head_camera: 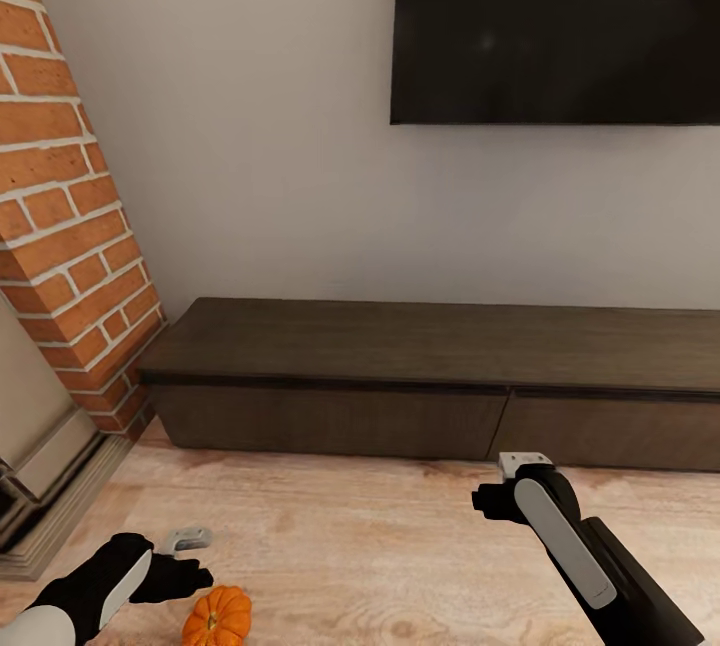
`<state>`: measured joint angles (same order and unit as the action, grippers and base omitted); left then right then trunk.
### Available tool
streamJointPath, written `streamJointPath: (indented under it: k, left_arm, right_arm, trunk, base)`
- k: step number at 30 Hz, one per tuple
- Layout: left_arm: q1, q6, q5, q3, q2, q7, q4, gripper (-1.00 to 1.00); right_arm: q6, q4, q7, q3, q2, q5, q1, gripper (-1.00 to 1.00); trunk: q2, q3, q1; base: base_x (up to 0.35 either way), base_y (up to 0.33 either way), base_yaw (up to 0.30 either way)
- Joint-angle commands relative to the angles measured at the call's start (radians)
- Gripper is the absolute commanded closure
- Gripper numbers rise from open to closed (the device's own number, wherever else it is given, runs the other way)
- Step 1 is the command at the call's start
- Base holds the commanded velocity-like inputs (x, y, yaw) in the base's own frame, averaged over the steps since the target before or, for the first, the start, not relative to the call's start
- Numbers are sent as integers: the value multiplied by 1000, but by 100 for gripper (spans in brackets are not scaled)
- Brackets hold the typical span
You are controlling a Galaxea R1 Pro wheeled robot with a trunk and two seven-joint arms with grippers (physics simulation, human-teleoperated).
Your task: Place each of the two pumpkins and all three candles from the living room inside a cabinet in the living room (use any cabinet), then make sure every cabinet is closed, and position the cauldron so it is next to a table in the living room.
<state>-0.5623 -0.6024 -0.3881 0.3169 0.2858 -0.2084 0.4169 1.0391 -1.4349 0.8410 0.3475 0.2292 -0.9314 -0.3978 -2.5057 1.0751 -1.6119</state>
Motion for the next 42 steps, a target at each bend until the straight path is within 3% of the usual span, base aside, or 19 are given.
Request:
streamJointPath:
  k: [1,10,16,32,42]
  left_arm:
    - [-1,-2,-1,4,1,-3,1,-100]
    - [-1,1,0,12,-2,-10,0,-100]
    - [0,2,-1,14,-3,-13,1,-100]
    - [-1,40,1,18,-3,-53,2,-100]
    - [-1,47,2,19,-4,-54,0,-100]
  right_arm:
    - [3,-1,10,2,1,-9,-1,-100]
    - [3,-1,12,2,1,-9,-1,-100]
    - [3,-1,12,2,1,-8,-1,-100]
    - [3,-1,12,2,1,-7,-1,-100]
    - [3,-1,12,2,1,-7,-1,-100]
  trunk:
    - [0,1,0]
    - [0,1,0]
    - [-2,24,-2]
    - [-2,24,-2]
    - [-2,24,-2]
  base:
    - [0,0,0]
    - [0,0,0]
    - [0,0,0]
    - [0,0,0]
    - [147,20,0]
